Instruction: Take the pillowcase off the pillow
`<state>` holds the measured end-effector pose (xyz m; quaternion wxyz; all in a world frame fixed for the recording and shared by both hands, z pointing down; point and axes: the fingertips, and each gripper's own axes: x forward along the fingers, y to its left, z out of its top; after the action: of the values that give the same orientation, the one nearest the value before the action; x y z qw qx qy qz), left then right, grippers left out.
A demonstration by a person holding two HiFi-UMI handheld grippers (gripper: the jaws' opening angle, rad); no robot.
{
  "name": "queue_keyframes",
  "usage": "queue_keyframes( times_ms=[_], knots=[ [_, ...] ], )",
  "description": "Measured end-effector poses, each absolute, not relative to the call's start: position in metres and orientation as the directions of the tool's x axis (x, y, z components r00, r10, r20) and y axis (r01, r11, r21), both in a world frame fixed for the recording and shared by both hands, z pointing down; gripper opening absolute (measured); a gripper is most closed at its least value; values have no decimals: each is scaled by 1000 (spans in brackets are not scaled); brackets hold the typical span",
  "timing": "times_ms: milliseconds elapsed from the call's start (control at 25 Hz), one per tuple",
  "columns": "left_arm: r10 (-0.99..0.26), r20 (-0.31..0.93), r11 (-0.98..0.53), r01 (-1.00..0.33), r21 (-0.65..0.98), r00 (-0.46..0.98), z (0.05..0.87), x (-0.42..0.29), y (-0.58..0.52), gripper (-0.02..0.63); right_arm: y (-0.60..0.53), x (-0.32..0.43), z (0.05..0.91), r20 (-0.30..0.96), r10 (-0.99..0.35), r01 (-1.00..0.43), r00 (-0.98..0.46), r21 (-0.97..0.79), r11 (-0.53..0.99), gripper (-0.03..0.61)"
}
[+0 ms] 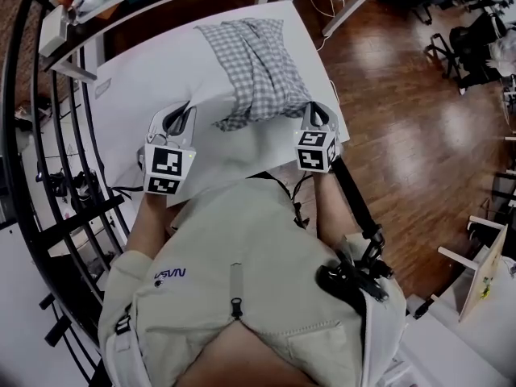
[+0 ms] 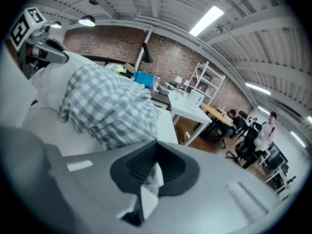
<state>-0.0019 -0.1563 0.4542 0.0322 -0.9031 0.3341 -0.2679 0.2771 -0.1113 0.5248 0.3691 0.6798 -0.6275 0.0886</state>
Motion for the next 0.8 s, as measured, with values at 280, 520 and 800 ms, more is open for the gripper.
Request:
queue_keyframes(
  times_ms=[280,520,800],
  knots=[
    [-584,535,-768,-629,-121,611,491,-19,-137,12,-104,334,599,711,-651,-945,264,327,-26,6],
    [-559,559,-766,-639,-66,612,519,-14,-122,14,-98,319,628,761,-622,-974,183,226,-11,7],
    [-542,477,-810,-582,-75,692,461,3,-107,118,-117,297,543,625,-779,-994,56,109,16,133]
  ],
)
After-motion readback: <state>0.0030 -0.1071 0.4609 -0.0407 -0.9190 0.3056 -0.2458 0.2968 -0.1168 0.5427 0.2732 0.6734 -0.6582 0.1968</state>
